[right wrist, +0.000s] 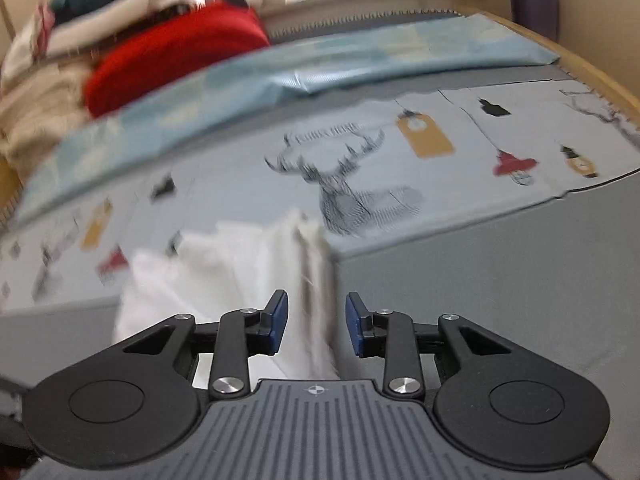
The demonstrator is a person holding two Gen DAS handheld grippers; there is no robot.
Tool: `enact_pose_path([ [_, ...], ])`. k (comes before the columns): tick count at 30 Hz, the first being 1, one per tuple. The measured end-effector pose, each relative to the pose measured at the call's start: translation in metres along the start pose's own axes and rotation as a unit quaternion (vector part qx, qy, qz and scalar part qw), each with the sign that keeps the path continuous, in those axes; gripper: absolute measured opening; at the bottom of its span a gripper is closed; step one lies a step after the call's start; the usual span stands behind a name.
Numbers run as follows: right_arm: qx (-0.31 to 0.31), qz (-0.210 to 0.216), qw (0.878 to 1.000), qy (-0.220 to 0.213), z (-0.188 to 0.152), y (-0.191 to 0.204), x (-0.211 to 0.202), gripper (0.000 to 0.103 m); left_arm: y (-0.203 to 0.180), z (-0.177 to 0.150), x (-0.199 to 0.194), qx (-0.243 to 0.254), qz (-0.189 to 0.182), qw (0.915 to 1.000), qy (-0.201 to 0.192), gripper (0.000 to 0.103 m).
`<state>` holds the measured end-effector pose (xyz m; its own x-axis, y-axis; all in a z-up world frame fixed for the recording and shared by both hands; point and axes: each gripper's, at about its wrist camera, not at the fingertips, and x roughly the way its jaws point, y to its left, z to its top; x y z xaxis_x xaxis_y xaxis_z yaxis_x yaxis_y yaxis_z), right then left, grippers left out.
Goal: Fold small clothes
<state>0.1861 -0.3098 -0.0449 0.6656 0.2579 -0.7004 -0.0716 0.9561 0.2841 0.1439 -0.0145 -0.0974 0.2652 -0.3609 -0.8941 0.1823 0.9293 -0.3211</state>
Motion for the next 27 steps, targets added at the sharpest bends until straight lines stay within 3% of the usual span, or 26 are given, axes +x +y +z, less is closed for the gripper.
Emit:
enact_pose_path([
  [2, 0.014, -0.004, 1.0, 0.014, 0.004, 0.003, 0.017, 0.036, 0.008, -0.002, -0.004, -0.005, 0.011, 0.9999, -0.002, 0.035],
  [4, 0.018, 0.008, 1.0, -0.007, 0.005, 0.005, 0.029, 0.04, 0.016, -0.004, -0.007, -0.011, 0.017, 0.9998, -0.001, 0.035],
  [6, 0.02, -0.013, 1.0, 0.018, 0.005, 0.007, 0.049, 0.04, 0.021, -0.001, -0.009, -0.014, 0.023, 0.9996, -0.003, 0.035],
  [9, 0.047, -0.012, 0.998, 0.026, 0.011, 0.011, 0.067, 0.038, 0.028, 0.0, -0.016, -0.015, 0.022, 0.9996, -0.009, 0.035],
  [11, 0.048, -0.005, 0.999, 0.025, 0.013, 0.015, 0.073, 0.003, 0.032, 0.001, -0.021, -0.021, 0.024, 0.9994, -0.012, 0.035],
  [12, 0.041, -0.005, 0.999, 0.018, 0.015, 0.017, 0.072, 0.003, 0.034, 0.001, -0.022, -0.024, 0.025, 0.9993, -0.014, 0.035],
  [16, 0.025, 0.029, 0.991, -0.13, 0.025, 0.025, 0.028, 0.003, 0.033, 0.007, -0.024, -0.029, 0.022, 0.9991, -0.02, 0.035],
  [17, 0.014, 0.013, 0.991, -0.132, 0.025, 0.027, 0.027, 0.003, 0.031, 0.007, -0.024, -0.028, 0.017, 0.9992, -0.022, 0.035],
  [20, 0.033, -0.074, 0.996, -0.032, 0.017, 0.01, 0.054, 0.005, 0.022, 0.009, -0.022, -0.028, 0.008, 0.9993, -0.024, 0.036],
  [22, 0.071, -0.11, 0.991, -0.011, 0.013, -0.008, 0.055, 0.01, 0.016, 0.009, -0.02, -0.023, 0.006, 0.9994, -0.024, 0.036],
  [24, 0.083, -0.092, 0.992, -0.034, 0.015, -0.014, 0.037, 0.01, 0.01, 0.01, -0.017, -0.018, 0.004, 0.9996, -0.022, 0.036],
  [27, 0.025, -0.005, 0.998, -0.063, 0.017, 0.001, 0.008, 0.015, 0.007, 0.01, -0.012, -0.017, 0.007, 0.9996, -0.019, 0.036],
])
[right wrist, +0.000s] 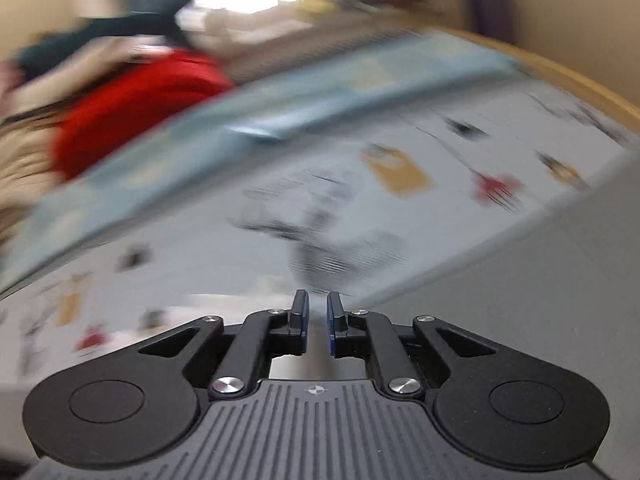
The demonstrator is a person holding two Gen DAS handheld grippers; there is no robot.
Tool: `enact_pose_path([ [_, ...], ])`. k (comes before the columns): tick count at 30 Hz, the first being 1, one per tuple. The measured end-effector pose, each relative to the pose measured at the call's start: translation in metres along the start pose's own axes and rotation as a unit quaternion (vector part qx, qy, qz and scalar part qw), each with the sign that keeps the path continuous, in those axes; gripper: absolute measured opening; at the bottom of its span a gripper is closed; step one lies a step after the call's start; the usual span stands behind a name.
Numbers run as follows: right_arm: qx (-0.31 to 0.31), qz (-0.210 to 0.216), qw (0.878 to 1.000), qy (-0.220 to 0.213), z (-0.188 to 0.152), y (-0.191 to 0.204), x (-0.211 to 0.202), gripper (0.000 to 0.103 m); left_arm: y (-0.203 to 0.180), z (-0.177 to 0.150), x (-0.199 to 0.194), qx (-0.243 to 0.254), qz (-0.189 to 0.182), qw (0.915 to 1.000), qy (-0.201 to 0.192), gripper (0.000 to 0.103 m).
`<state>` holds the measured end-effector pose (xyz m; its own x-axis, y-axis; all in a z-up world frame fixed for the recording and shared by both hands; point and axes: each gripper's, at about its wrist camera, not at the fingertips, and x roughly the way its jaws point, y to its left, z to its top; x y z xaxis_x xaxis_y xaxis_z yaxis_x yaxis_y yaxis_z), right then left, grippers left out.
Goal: Fold small clothes
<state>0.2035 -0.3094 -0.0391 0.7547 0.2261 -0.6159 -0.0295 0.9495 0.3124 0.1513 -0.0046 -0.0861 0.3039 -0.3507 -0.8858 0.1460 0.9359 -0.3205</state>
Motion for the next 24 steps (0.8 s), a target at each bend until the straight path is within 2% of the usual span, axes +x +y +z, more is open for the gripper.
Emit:
enact_pose_path([
  [2, -0.058, 0.068, 0.996, 0.016, -0.005, 0.012, -0.011, 0.022, -0.001, 0.001, 0.004, -0.001, 0.005, 1.0, 0.002, 0.036],
  [3, -0.088, 0.095, 0.991, 0.042, -0.013, 0.017, -0.012, 0.026, -0.001, 0.001, 0.006, -0.001, 0.005, 1.0, 0.002, 0.036],
  [4, -0.116, 0.105, 0.985, 0.077, -0.022, 0.02, -0.008, 0.028, -0.003, 0.001, 0.008, -0.002, 0.005, 1.0, 0.003, 0.036],
  [5, -0.142, 0.099, 0.979, 0.112, -0.033, 0.022, -0.001, 0.028, -0.004, 0.001, 0.009, -0.003, 0.006, 1.0, 0.004, 0.036],
  [6, -0.175, 0.071, 0.97, 0.155, -0.046, 0.022, 0.009, 0.028, -0.004, 0.002, 0.011, -0.004, 0.008, 1.0, 0.005, 0.036],
  [7, -0.21, 0.02, 0.959, 0.19, -0.061, 0.019, 0.021, 0.044, -0.005, 0.002, 0.012, -0.006, 0.009, 0.9999, 0.006, 0.038],
  [8, -0.225, -0.01, 0.951, 0.211, -0.07, 0.012, 0.028, 0.055, -0.004, 0.003, 0.014, -0.01, 0.011, 0.9999, 0.006, 0.04],
  [9, -0.218, -0.019, 0.952, 0.212, -0.07, 0.007, 0.028, 0.059, -0.003, 0.004, 0.015, -0.016, 0.013, 0.9998, 0.006, 0.047],
  [10, -0.2, -0.009, 0.959, 0.203, -0.064, 0.002, 0.024, 0.058, -0.002, 0.005, 0.016, -0.023, 0.015, 0.9996, 0.003, 0.054],
  [13, -0.154, 0.021, 0.978, 0.136, -0.043, 0.001, 0.003, 0.058, 0.005, 0.008, 0.015, -0.047, 0.017, 0.9986, -0.013, 0.063],
  [15, -0.122, 0.041, 0.986, 0.104, -0.037, 0.001, -0.003, 0.062, 0.009, 0.01, 0.014, -0.062, 0.018, 0.9977, -0.02, 0.063],
  [16, -0.098, 0.046, 0.988, 0.108, -0.034, -0.001, 0.001, 0.065, 0.012, 0.01, 0.015, -0.071, 0.018, 0.9971, -0.023, 0.063],
  [19, -0.05, 0.041, 0.988, 0.14, -0.035, -0.008, 0.026, 0.066, 0.017, 0.012, 0.019, -0.088, 0.021, 0.9956, -0.024, 0.063],
  [21, -0.031, 0.029, 0.985, 0.165, -0.041, -0.009, 0.043, 0.066, 0.021, 0.013, 0.022, -0.096, 0.021, 0.9949, -0.023, 0.063],
  [24, -0.01, 0.024, 0.984, 0.176, -0.049, -0.01, 0.053, 0.067, 0.024, 0.015, 0.025, -0.102, 0.017, 0.9943, -0.026, 0.065],
])
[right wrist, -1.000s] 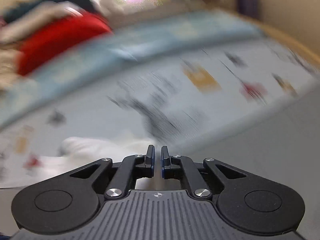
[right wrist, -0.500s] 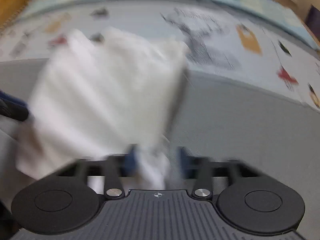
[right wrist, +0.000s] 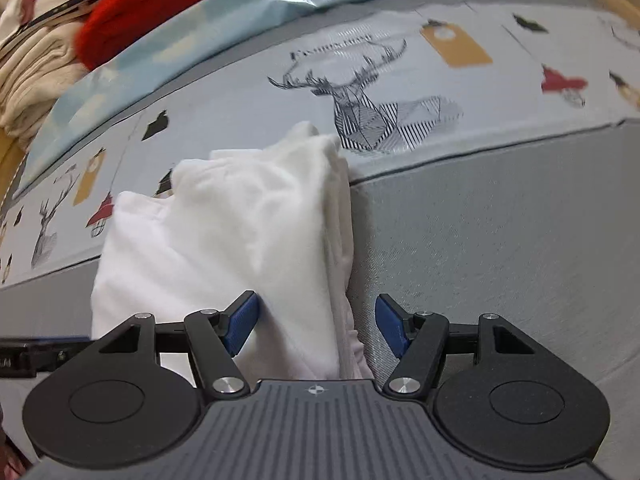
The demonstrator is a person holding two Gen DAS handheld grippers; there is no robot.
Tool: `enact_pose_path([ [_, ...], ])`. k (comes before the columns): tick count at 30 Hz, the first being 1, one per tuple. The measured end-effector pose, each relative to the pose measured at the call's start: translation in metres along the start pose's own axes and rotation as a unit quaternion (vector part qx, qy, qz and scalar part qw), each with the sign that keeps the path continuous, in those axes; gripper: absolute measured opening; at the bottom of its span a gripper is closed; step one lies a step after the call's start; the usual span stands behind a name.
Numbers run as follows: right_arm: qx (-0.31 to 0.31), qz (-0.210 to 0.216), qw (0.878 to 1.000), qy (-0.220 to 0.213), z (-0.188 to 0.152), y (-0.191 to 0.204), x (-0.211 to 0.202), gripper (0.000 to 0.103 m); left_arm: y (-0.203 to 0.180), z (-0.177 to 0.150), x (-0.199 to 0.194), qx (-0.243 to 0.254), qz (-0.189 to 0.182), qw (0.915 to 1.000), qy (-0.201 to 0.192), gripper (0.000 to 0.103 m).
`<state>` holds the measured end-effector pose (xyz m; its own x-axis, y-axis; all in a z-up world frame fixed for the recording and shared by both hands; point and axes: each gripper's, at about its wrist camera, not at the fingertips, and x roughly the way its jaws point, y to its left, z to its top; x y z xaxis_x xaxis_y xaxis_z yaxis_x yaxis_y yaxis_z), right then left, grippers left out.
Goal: Fold small clothes
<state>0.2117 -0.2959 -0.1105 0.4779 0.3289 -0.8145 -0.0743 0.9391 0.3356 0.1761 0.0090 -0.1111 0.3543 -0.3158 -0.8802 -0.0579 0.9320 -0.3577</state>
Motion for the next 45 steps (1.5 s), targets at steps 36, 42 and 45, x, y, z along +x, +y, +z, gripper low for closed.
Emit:
enact_pose_path([
  [36, -0.011, 0.071, 0.996, -0.044, 0.007, 0.086, 0.046, 0.033, 0.072, 0.037, -0.03, -0.042, 0.011, 0.9948, -0.092, 0.033],
  [42, -0.024, 0.105, 0.993, -0.055, 0.004, 0.141, 0.044, 0.037, 0.13, 0.033, -0.085, -0.102, 0.02, 0.9834, -0.149, 0.051],
  [45, -0.02, 0.068, 0.996, -0.047, 0.002, 0.147, 0.041, 0.041, 0.144, 0.029, -0.096, -0.102, 0.018, 0.9852, -0.137, 0.051],
])
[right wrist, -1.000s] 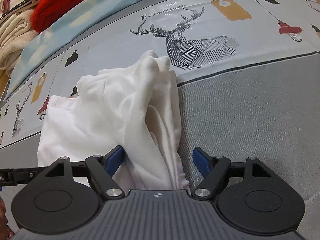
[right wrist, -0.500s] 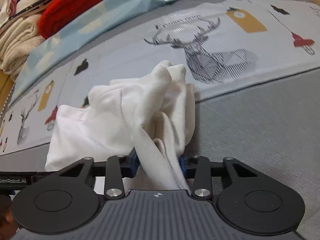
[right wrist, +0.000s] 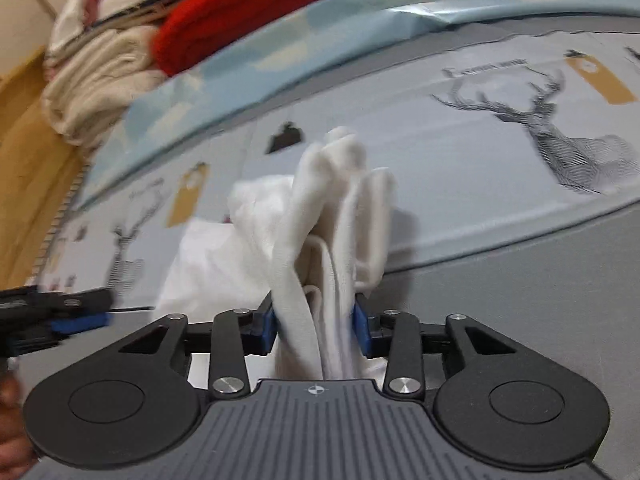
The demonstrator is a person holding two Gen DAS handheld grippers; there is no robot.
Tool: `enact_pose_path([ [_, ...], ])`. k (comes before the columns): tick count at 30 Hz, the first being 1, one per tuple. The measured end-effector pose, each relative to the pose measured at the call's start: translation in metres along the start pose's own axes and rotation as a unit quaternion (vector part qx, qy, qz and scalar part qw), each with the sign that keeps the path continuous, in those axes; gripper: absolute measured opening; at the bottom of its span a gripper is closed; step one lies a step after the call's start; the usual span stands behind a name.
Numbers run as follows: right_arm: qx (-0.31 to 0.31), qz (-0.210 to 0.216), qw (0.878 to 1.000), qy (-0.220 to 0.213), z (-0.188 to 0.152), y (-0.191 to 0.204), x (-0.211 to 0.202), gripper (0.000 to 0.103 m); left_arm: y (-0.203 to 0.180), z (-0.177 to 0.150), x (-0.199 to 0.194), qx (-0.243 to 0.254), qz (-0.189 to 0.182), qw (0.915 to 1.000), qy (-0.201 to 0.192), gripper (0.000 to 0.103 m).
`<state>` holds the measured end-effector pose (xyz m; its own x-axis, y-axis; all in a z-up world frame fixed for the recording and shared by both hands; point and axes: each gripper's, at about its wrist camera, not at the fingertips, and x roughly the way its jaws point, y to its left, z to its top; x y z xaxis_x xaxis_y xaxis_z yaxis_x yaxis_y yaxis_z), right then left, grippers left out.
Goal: Fold small clothes
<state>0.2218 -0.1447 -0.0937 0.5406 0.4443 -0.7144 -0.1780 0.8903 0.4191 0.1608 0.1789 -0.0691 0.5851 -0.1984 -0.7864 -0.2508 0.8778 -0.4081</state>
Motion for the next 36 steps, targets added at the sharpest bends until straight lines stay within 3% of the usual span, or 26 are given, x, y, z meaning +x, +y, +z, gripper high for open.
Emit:
enact_pose_path([
  [3, -0.014, -0.038, 0.999, -0.02, 0.002, -0.001, -0.015, 0.041, -0.004, -0.009, 0.002, 0.032, -0.008, 0.9989, 0.034, 0.051],
  [7, -0.029, -0.008, 1.0, 0.0, -0.002, 0.003, -0.028, 0.044, -0.025, -0.035, 0.013, 0.094, -0.004, 0.9928, 0.073, 0.051],
  [9, -0.054, -0.01, 0.998, 0.037, -0.01, 0.008, -0.022, 0.046, -0.032, -0.048, 0.027, 0.115, 0.032, 0.988, 0.097, 0.051],
  [11, -0.102, -0.076, 0.989, 0.079, -0.021, 0.012, -0.009, 0.051, -0.036, -0.059, 0.04, 0.129, 0.074, 0.9811, 0.124, 0.051],
  [12, -0.108, -0.091, 0.986, 0.087, -0.024, 0.009, -0.005, 0.055, -0.037, -0.063, 0.043, 0.13, 0.086, 0.9794, 0.128, 0.052],
  [15, -0.079, -0.084, 0.991, 0.072, -0.02, 0.006, -0.013, 0.052, -0.047, -0.065, 0.036, 0.134, 0.098, 0.9799, 0.111, 0.051],
  [18, -0.104, -0.079, 0.99, 0.046, -0.018, 0.016, -0.025, 0.051, -0.051, -0.068, 0.028, 0.137, 0.1, 0.9809, 0.097, 0.052],
  [20, -0.124, -0.076, 0.987, 0.067, -0.021, 0.019, -0.022, 0.05, -0.047, -0.072, 0.031, 0.128, 0.112, 0.9794, 0.109, 0.058],
  [22, -0.164, -0.123, 0.974, 0.097, -0.031, 0.016, -0.011, 0.068, -0.043, -0.077, 0.034, 0.123, 0.133, 0.975, 0.129, 0.066],
  [23, -0.174, -0.138, 0.97, 0.098, -0.033, 0.014, -0.01, 0.07, -0.044, -0.08, 0.033, 0.128, 0.145, 0.9722, 0.132, 0.065],
  [25, -0.178, -0.14, 0.969, 0.095, -0.03, 0.016, -0.018, 0.07, -0.051, -0.086, 0.021, 0.146, 0.165, 0.9689, 0.113, 0.065],
  [27, -0.192, -0.156, 0.966, 0.079, -0.027, 0.022, -0.032, 0.069, -0.065, -0.09, 0.0, 0.18, 0.184, 0.9639, 0.069, 0.066],
  [31, -0.206, -0.241, 0.948, 0.024, -0.022, 0.027, -0.076, 0.066, -0.091, -0.098, -0.053, 0.204, 0.189, 0.9603, -0.014, 0.083],
  [36, -0.146, -0.181, 0.97, -0.065, -0.036, 0.022, -0.16, 0.068, -0.123, -0.131, -0.135, 0.191, 0.18, 0.9568, -0.124, 0.087],
])
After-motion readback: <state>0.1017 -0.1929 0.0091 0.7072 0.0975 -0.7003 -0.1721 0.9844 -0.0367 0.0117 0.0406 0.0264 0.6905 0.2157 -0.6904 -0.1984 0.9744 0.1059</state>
